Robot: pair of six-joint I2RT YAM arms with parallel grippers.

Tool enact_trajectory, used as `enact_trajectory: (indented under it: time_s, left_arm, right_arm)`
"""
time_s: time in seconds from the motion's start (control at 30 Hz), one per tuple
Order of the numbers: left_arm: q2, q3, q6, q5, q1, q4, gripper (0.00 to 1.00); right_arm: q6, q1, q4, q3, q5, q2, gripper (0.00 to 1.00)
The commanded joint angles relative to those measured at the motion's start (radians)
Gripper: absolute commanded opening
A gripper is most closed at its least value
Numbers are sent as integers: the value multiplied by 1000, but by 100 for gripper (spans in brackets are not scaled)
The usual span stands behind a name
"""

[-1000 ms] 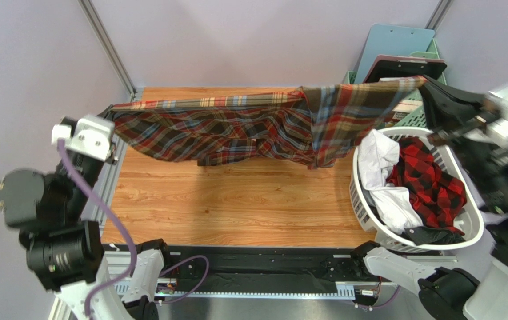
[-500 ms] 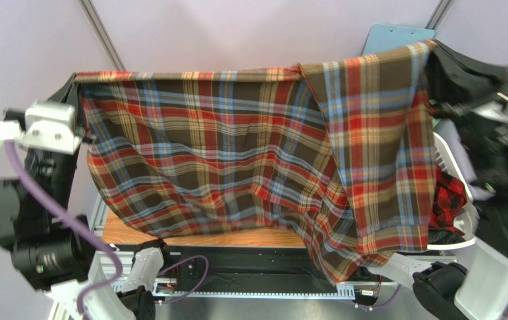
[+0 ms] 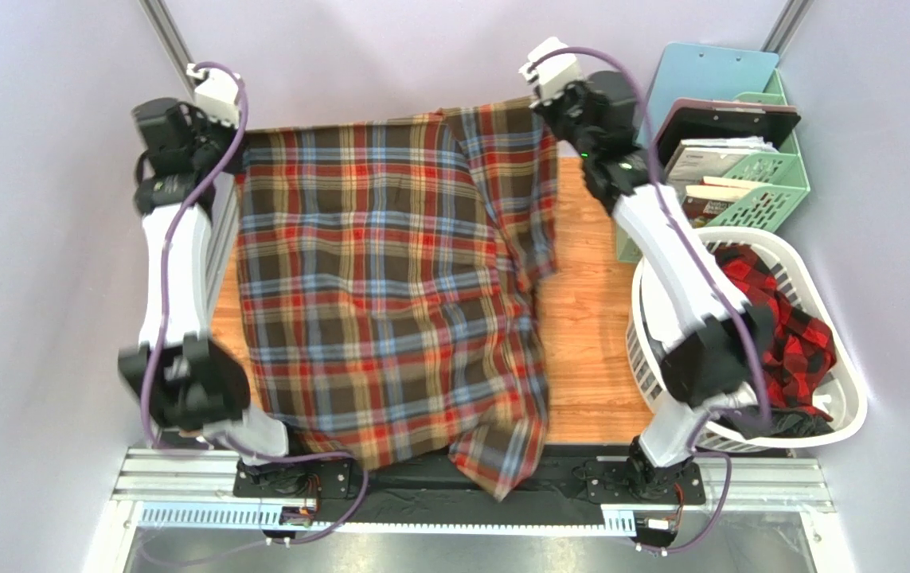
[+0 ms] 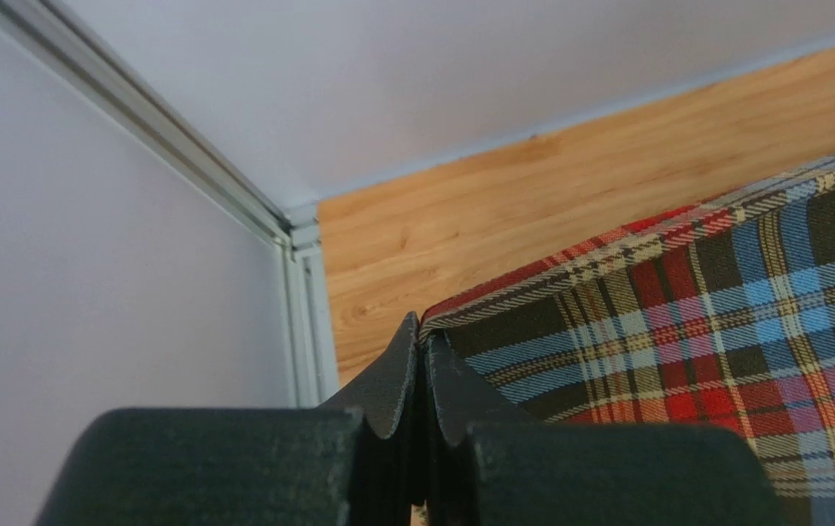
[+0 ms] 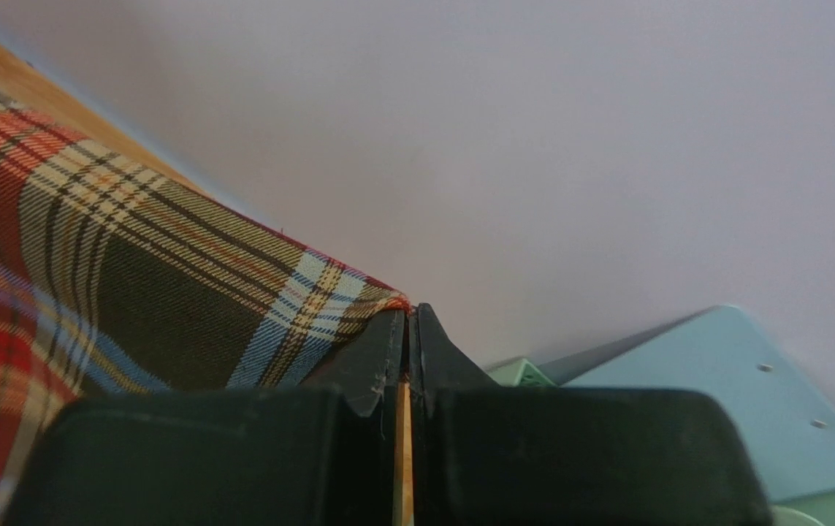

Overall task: Fold and stack the long sleeve shirts
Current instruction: Flatten the shirt out

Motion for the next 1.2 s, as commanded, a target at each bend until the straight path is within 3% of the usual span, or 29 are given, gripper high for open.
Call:
enact_trajectory:
  time_s: [0.0, 0.03, 0.07, 0.13, 0.17, 0.2, 0.27, 0.3, 0.37, 0.5, 0.73, 0.9, 1.17]
  left_arm:
    - [290, 219, 52, -46, 6, 15, 0]
    - [415, 349, 66, -61, 1, -21, 1]
    - [474, 421, 65, -91, -2, -98, 20]
    - [605, 601, 71, -127, -2, -179, 40]
    - [624, 632, 66, -176, 1, -227, 61]
    - [631, 643, 71, -184, 0, -239, 72]
    - [583, 564, 89, -178, 0, -238, 73]
    - [552, 515, 106, -173, 0, -230, 84]
    - [452, 366, 129, -135, -2, -242, 85]
    - [280, 96, 224, -26, -3, -321, 83]
    - [81, -313, 321, 17, -20, -466, 74]
    - [76, -415, 351, -3, -25, -499, 69]
    - [212, -354, 365, -124, -37, -506, 64]
  right_arm:
    - [-53, -31, 103, 201, 45, 285, 0]
    - [-68, -22, 44, 369, 59, 351, 0]
    - [-74, -18, -81, 455, 92, 431, 28]
    - [-68, -13, -219, 659, 138, 573, 60]
    - [-57, -16, -286, 671, 163, 584, 86]
    - [-53, -16, -316, 659, 161, 556, 89]
    - [-34, -18, -333, 494, 134, 481, 96]
    - [-19, -18, -336, 432, 126, 431, 97]
    - [12, -16, -383, 290, 87, 320, 97]
    - [122, -14, -523, 104, -19, 193, 92]
    - [202, -8, -616, -146, -187, 131, 66]
    - [237, -8, -632, -286, -247, 165, 59]
    - [245, -8, -609, -478, -245, 206, 52]
